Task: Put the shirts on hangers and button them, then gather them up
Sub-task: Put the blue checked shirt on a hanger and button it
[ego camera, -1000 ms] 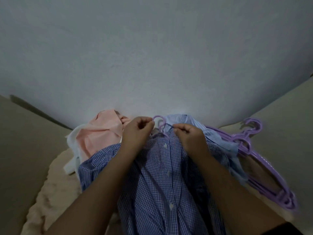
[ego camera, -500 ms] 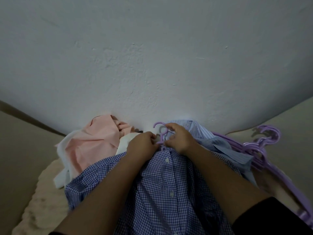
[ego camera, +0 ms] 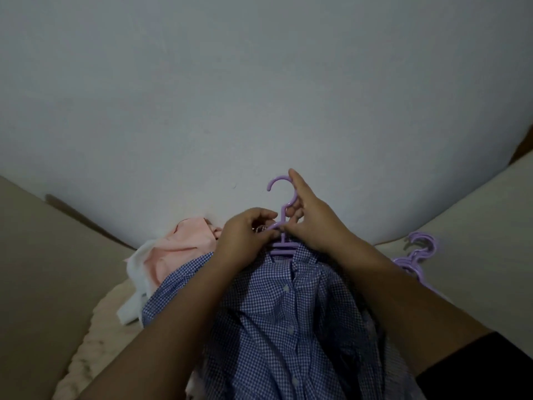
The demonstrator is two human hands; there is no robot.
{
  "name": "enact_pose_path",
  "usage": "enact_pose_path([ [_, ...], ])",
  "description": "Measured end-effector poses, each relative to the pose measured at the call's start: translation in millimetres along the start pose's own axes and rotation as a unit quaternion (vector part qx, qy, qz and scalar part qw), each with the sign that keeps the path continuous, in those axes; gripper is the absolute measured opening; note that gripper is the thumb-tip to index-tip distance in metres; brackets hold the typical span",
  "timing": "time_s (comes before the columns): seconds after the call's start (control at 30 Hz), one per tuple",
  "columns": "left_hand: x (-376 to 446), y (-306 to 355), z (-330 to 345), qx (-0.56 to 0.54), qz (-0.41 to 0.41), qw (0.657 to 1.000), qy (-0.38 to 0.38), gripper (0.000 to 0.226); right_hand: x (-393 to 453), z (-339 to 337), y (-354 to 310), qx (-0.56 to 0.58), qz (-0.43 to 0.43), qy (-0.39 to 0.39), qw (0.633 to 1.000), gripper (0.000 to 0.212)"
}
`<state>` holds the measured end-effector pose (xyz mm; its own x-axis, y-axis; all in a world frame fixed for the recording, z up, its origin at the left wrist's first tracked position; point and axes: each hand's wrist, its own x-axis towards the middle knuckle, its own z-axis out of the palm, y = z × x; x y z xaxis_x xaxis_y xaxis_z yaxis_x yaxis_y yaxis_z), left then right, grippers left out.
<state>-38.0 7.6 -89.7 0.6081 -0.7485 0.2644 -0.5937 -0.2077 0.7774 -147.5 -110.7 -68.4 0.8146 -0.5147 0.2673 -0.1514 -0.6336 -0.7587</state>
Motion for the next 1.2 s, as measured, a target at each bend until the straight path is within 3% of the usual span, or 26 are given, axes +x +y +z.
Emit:
enact_pose_path([
  [0.13,-12,36,-34,0.019,-0.010,1.000,-0.009,0.046,-24,-33,-48,-0.035,-0.056,0.043,0.997,0.093],
  [0.27,-30,73,-67,0.057,0.004,0.998,-0.001,0.031,-47,-63,-96,-0.073,-0.107,0.074,0.989,0.091],
  [0.43,-65,127,-102,-0.147,0.083,0.974,0.154,0.014,-72,-101,-145,-0.085,-0.152,0.131,0.976,0.093],
  [0.53,-82,154,-123,-0.247,0.096,0.957,0.118,0.024,-87,-122,-171,-0.094,-0.177,0.159,0.967,0.093],
  [0.57,-85,162,-130,-0.230,0.093,0.964,0.101,0.028,-91,-128,-179,-0.096,-0.185,0.168,0.964,0.094],
  [0.63,-88,175,-142,-0.088,0.091,0.989,0.071,0.035,-99,-137,-194,-0.097,-0.198,0.179,0.959,0.094],
  [0.7,-93,187,-149,0.032,0.099,0.994,0.034,0.034,-108,-144,-207,-0.101,-0.210,0.180,0.956,0.093],
  [0.77,-98,199,-151,0.027,0.122,0.991,0.049,0.025,-118,-150,-218,-0.108,-0.219,0.183,0.952,0.094],
  [0.9,-116,221,-157,-0.130,0.153,0.970,0.135,0.020,-134,-163,-235,-0.106,-0.224,0.206,0.947,0.094],
  [1.0,-130,228,-167,-0.159,0.161,0.968,0.110,0.029,-144,-171,-245,-0.102,-0.232,0.207,0.945,0.093],
  [1.2,-134,229,-182,0.026,0.190,0.978,0.075,0.025,-151,-177,-259,-0.083,-0.243,0.207,0.944,0.094],
])
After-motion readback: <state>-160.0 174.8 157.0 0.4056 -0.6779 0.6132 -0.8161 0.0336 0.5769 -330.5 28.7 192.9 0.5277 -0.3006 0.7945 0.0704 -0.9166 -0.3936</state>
